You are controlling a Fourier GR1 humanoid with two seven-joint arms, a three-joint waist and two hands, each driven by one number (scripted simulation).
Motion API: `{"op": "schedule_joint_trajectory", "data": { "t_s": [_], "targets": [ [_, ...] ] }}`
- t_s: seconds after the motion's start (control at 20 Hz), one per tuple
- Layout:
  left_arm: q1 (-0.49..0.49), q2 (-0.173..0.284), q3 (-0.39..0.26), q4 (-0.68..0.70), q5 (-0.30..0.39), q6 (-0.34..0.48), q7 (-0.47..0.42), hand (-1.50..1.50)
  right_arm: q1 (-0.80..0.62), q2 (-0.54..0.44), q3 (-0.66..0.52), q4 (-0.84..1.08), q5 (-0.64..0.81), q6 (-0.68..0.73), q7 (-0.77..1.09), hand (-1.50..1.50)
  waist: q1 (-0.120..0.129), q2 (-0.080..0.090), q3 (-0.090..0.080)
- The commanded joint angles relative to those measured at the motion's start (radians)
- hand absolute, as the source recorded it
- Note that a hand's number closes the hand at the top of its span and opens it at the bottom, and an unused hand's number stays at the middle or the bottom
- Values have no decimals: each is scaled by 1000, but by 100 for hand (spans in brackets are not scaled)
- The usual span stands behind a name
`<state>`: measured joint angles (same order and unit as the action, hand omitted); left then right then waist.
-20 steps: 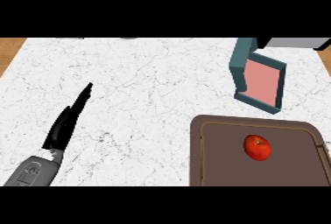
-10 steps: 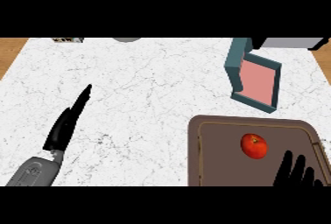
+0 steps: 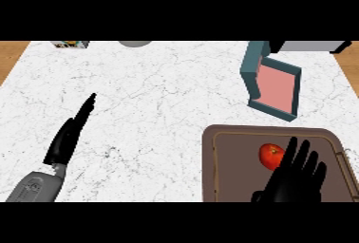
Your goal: Pick the tomato from the tray and place it in the cardboard box
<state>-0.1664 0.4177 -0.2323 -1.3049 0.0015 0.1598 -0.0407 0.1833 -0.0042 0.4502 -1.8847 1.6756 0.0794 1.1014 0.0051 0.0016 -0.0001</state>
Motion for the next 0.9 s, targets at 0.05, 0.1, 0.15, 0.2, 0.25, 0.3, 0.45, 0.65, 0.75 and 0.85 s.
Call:
{"op": "schedule_joint_trajectory", "data": {
  "t_s": [0.05,0.1,0.15,0.2,0.25,0.3,0.45,0.65,0.75,0.85],
  "targets": [
    [25,-40,-11,-55,-42,19,40,0,-65,4,-60,83,-51,-1,92,-150,-2,-2,0],
    [-63,-16,44,82,-21,-40,-3,0,-84,4,-70,94,-42,-2,85,-150,-9,0,0],
    [-3,-29,29,11,-36,-27,-3,0,-108,4,-39,85,-56,28,122,-150,-4,-1,0],
    [48,-48,7,-35,-58,0,2,0,-94,4,-27,67,-72,35,120,-150,-3,-2,0],
    [35,-47,33,18,-55,-5,-40,0,-126,4,-15,162,-62,-37,149,-150,-2,-1,0],
    [15,-41,36,0,-54,-30,-22,0,-181,4,-30,210,-108,-45,138,-150,-1,-1,0],
    [14,-55,55,-2,-65,-42,-10,0,-60,4,-54,131,-111,-79,55,-150,-6,-2,0],
    [25,-81,61,-3,-91,-39,-1,0,-156,4,-101,188,-128,-28,74,-150,-5,-1,0],
    [10,-77,76,7,-94,-52,-11,0,-152,-2,-191,245,-150,-99,-29,-150,-7,-1,0],
    [48,-38,100,-29,-81,-83,-9,0,-138,4,-104,268,-135,-134,55,-150,-3,-2,0]
  ]
}}
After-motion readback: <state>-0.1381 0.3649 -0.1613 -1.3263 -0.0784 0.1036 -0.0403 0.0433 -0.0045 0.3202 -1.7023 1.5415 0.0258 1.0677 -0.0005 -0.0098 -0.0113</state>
